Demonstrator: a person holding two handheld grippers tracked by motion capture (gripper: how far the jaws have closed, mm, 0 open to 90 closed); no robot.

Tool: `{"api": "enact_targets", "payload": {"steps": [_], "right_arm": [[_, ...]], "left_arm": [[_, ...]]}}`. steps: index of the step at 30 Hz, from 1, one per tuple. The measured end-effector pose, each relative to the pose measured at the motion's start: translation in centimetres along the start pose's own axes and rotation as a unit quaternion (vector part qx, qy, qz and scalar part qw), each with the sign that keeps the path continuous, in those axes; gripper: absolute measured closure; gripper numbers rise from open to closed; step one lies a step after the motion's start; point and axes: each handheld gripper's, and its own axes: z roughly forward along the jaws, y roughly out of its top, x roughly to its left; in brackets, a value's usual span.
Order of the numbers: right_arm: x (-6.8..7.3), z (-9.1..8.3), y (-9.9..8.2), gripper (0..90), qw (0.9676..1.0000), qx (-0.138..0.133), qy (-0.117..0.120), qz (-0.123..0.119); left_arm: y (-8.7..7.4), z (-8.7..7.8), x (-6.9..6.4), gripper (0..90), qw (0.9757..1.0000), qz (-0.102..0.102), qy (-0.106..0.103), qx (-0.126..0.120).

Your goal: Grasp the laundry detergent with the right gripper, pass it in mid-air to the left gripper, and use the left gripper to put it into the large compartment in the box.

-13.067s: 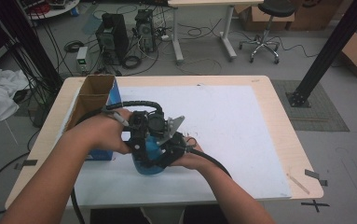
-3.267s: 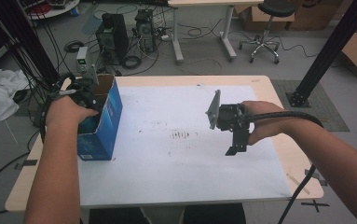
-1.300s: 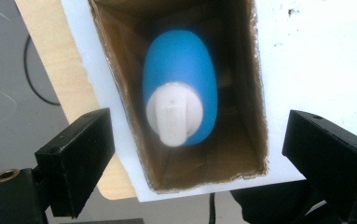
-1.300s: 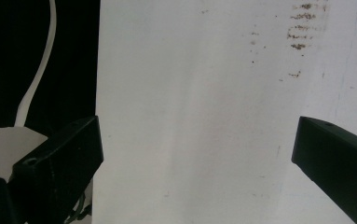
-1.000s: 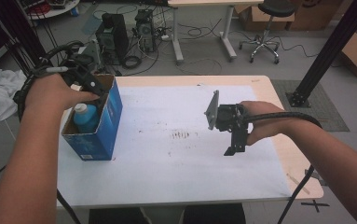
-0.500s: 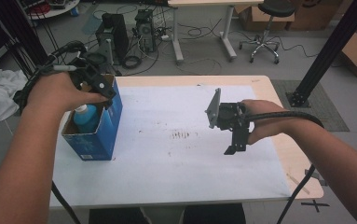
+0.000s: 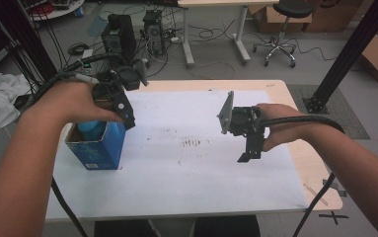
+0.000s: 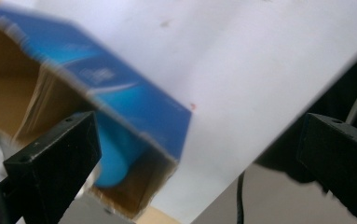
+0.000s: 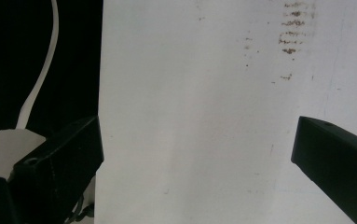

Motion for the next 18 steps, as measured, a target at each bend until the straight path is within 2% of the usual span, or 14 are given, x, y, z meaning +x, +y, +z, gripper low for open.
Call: {"api": "enact_targets", "payload": {"steps": [2, 4, 6, 7, 11, 14, 18], "right_arm": [[0.0, -0.3, 0.0, 1.8, 1.0000, 0.000, -0.004, 0.005], [0.0, -0.4, 0.0, 1.8, 1.0000, 0.000, -0.004, 0.006], [0.2, -0.5, 0.1, 1.8, 1.0000, 0.003, -0.005, 0.006], [0.3, -0.6, 0.1, 1.8, 1.0000, 0.004, -0.005, 0.006], [0.2, -0.8, 0.0, 1.8, 0.9999, 0.009, -0.007, 0.011], [0.2, -0.8, 0.0, 1.9, 0.9998, 0.014, -0.008, 0.012], [0.1, -0.9, 0.2, 1.8, 0.9998, 0.015, -0.008, 0.012]], "left_arm": [[0.1, 0.1, -0.7, 0.1, 0.9987, 0.049, -0.011, -0.004], [0.2, 0.2, -1.2, 0.1, 0.9964, 0.082, -0.020, -0.004], [0.2, 0.3, -1.9, 0.1, 0.9924, 0.122, -0.010, -0.004], [0.2, 0.3, -2.2, 0.1, 0.9894, 0.144, -0.017, 0.001], [0.6, 0.3, -2.8, 0.1, 0.9857, 0.165, -0.032, 0.003], [0.9, 0.3, -3.1, 0.1, 0.9843, 0.174, -0.031, 0.003], [1.2, 0.7, -3.6, 0.1, 0.9808, 0.192, -0.033, 0.002]]}}
